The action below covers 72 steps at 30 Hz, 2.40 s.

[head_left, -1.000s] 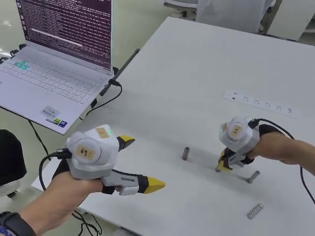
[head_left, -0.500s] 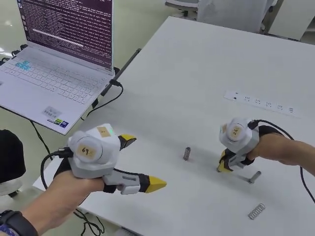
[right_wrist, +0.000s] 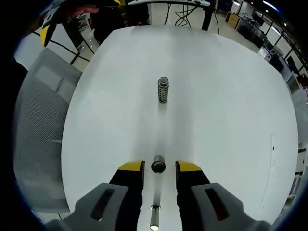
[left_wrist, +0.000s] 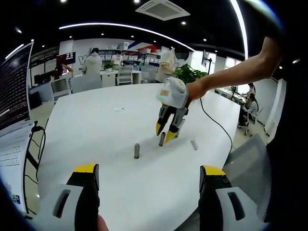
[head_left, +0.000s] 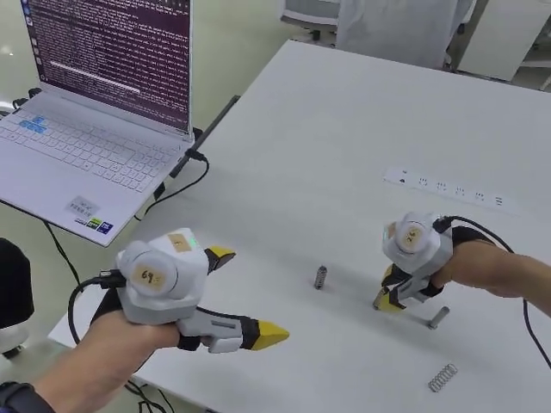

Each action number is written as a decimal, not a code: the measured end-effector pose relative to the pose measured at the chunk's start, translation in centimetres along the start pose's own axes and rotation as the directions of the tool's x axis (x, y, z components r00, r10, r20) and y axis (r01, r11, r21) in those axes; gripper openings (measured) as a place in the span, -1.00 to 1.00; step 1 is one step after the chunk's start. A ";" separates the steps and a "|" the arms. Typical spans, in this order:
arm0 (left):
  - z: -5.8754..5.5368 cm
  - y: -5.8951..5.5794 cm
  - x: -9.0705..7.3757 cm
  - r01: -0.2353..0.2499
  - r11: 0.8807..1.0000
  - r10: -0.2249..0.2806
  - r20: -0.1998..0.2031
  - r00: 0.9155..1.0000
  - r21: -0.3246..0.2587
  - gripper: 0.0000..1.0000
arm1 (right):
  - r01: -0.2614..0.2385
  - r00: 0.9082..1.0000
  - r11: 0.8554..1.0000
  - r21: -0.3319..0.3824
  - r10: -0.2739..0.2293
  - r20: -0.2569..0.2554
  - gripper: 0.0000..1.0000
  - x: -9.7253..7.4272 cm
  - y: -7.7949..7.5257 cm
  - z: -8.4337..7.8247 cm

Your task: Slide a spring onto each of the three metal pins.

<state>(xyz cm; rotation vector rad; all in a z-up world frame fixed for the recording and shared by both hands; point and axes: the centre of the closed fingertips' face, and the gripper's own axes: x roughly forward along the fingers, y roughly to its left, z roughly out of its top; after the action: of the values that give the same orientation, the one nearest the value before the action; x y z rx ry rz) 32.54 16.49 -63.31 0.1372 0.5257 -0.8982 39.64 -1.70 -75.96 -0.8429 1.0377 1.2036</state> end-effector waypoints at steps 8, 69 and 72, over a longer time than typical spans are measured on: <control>0.1 -0.2 0.1 0.008 1.000 -0.008 0.002 1.000 0.006 0.66 | 0.017 1.000 1.000 0.006 -0.018 0.011 -0.44 -1.0 0.3 0.0; 0.2 -1.2 1.6 0.049 0.999 -0.049 -0.007 0.999 0.005 0.64 | 0.069 0.902 0.837 0.543 -0.285 0.324 0.37 -8.6 8.2 -6.6; 0.2 -1.3 1.7 0.052 0.999 -0.052 -0.011 0.999 0.006 0.64 | 0.070 0.891 0.808 0.585 -0.315 0.328 0.41 -9.2 9.0 -7.4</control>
<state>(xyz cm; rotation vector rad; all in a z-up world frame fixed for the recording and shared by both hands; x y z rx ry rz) 32.43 14.40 -63.85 0.1342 0.5384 -0.9499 29.10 -9.90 -69.52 -0.2026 0.8552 0.7765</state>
